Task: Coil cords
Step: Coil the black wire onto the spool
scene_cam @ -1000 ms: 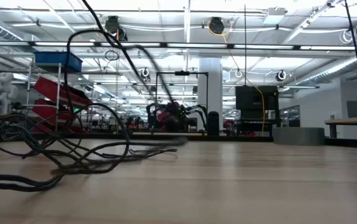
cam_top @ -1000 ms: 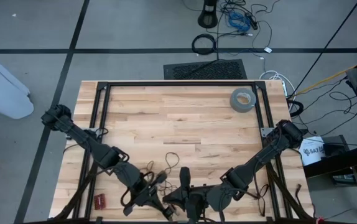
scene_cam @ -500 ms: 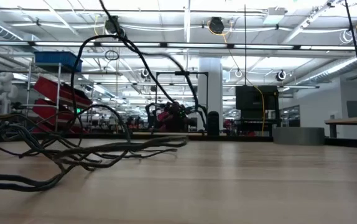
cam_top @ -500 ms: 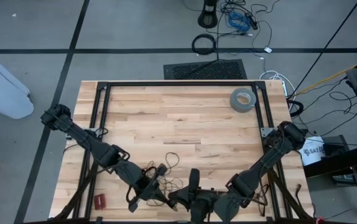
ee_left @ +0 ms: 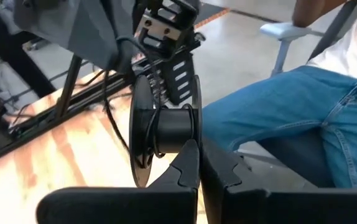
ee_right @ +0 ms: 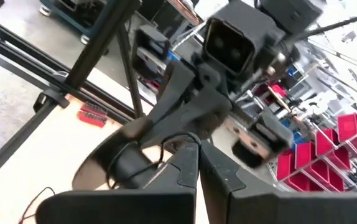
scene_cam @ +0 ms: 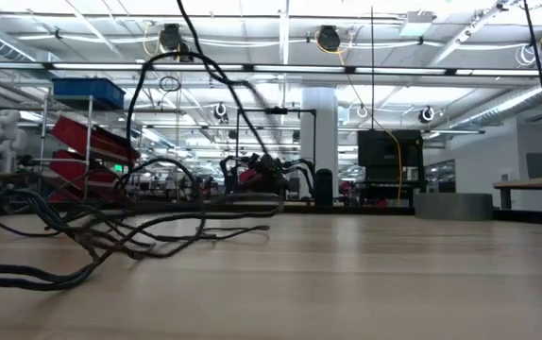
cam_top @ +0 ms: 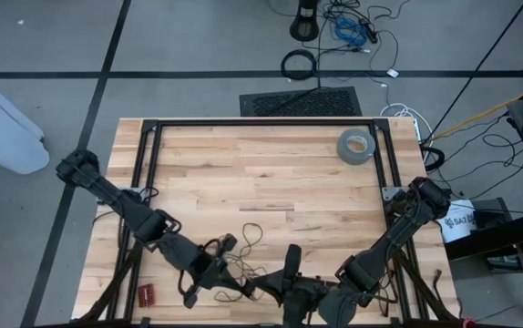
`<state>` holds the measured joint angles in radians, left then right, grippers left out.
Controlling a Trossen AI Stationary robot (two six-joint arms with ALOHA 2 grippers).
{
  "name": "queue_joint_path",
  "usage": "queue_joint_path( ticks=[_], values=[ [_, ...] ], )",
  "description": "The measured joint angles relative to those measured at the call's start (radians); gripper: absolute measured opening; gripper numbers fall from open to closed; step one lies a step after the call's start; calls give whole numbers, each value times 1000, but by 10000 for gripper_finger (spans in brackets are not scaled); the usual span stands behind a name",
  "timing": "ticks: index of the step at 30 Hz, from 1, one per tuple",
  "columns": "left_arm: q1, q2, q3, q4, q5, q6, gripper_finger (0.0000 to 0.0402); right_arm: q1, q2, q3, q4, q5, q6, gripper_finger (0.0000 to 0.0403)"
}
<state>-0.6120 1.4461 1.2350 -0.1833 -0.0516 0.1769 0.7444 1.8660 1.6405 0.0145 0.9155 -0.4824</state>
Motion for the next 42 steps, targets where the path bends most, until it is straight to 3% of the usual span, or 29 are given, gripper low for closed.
queue_joint_path(
  ticks=[4,11,20,27,42],
  values=[
    [-32,-22,0,-55,-111,-15,2,0,-7,0,-3,3,14,0],
    [-73,-33,0,-63,-218,-10,2,0,-20,0,-77,-9,136,0],
    [-113,-80,0,-62,-401,2,2,-21,-41,0,-193,-165,293,0],
    [-145,-86,0,-49,-442,46,2,-65,-43,0,-225,-292,357,0],
    [-179,-86,-1,19,-458,118,2,-92,-43,2,-274,-294,385,0]
  ],
)
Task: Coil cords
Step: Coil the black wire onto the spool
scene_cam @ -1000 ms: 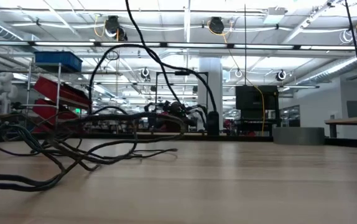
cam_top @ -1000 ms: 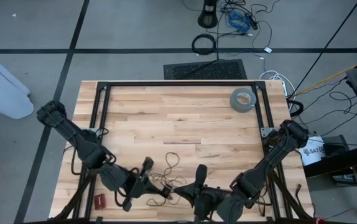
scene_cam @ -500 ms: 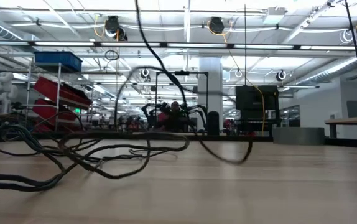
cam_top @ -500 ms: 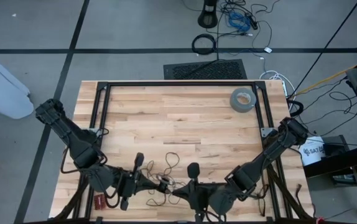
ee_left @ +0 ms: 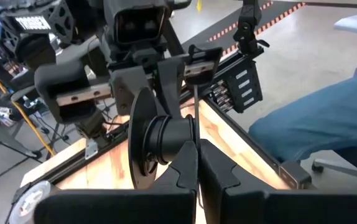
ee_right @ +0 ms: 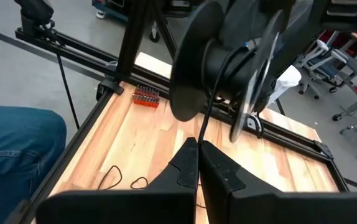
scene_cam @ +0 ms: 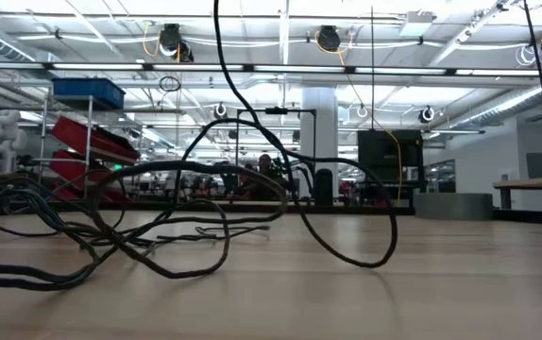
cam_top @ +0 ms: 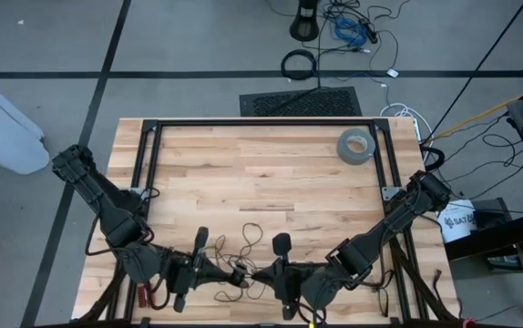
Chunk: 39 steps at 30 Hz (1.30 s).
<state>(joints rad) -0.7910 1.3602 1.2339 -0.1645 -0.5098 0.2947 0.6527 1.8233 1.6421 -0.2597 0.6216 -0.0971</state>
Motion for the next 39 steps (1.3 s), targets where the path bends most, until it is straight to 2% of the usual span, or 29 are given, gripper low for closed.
queue_joint_path(
  ticks=[5,12,19,25,31,39],
  values=[
    [0,0,0,6,0,1,2,-4,0,0,-6,0,-2,2],
    [-2,-2,0,15,2,3,2,4,4,-3,-7,3,-18,32],
    [-2,-1,0,13,3,3,2,35,-13,-3,-3,8,-23,57],
    [-2,-1,0,30,4,7,2,83,-53,-2,-54,12,12,61],
    [-2,-1,0,61,4,2,2,120,-64,-2,6,217,-43,61],
    [-1,-1,0,81,6,3,2,114,-63,-2,160,241,-167,69]
  ],
)
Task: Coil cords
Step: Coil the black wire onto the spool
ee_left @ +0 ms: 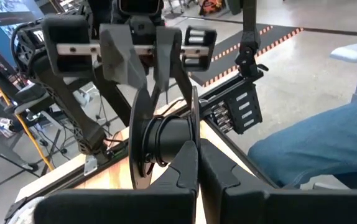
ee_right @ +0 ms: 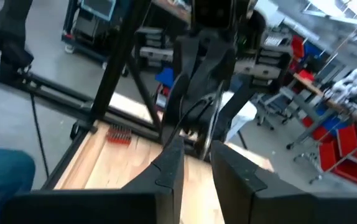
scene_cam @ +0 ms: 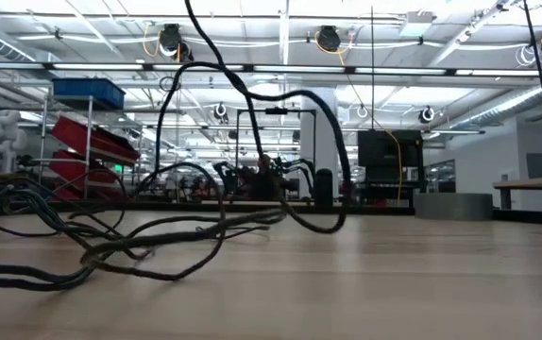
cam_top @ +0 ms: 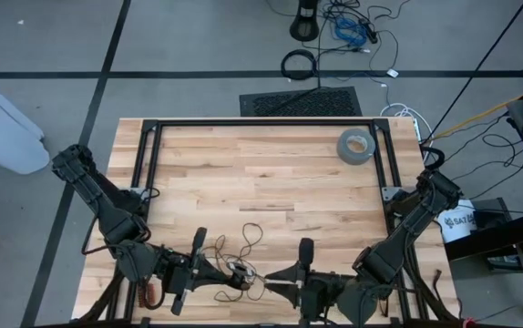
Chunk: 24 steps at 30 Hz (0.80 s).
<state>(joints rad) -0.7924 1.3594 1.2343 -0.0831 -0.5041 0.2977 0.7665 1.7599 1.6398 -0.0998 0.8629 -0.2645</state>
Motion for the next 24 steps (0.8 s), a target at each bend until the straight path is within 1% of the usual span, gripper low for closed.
queue_joint_path(
  ticks=[6,9,12,17,21,24],
  values=[
    [1,0,0,56,3,-2,2,-28,0,0,18,-5,-17,108],
    [1,0,0,61,3,-2,2,-35,0,0,19,-59,-13,130],
    [1,0,0,60,3,-2,2,-39,0,0,21,-84,-10,145],
    [1,0,0,60,3,-2,2,-44,0,0,21,-89,-6,153],
    [13,1,0,70,4,-4,2,-57,0,0,22,-146,15,151],
    [20,3,0,71,5,-4,2,-70,1,0,22,-160,21,149]
  ],
)
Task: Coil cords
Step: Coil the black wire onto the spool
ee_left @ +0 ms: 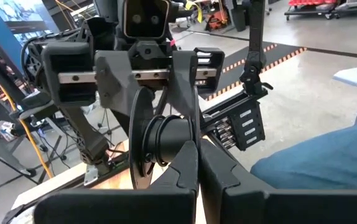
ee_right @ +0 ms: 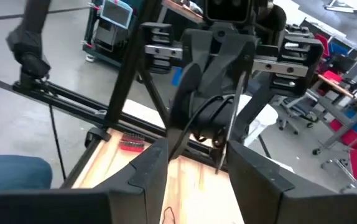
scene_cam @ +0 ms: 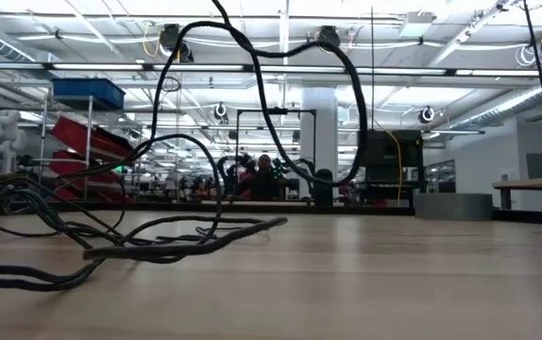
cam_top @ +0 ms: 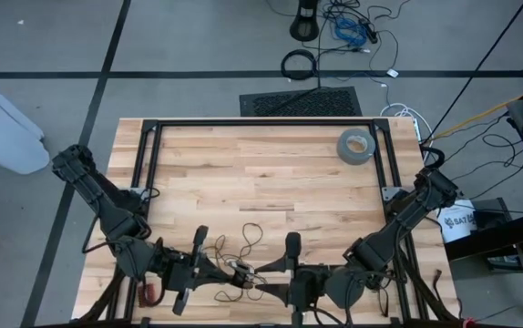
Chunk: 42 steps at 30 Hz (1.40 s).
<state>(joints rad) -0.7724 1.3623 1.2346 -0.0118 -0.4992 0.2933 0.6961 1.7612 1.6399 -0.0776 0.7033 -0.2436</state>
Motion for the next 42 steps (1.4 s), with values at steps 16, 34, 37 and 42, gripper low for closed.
queue_joint_path(
  ticks=[16,34,37,42],
  values=[
    [26,28,1,2,3,2,2,-10,9,0,22,5,-10,92],
    [26,29,1,5,-4,-26,82,-9,8,1,23,26,24,1],
    [28,29,1,13,-11,-26,118,-7,8,1,21,62,15,1],
    [20,28,1,67,-19,-26,174,-7,-10,1,12,72,-7,0]
  ],
)
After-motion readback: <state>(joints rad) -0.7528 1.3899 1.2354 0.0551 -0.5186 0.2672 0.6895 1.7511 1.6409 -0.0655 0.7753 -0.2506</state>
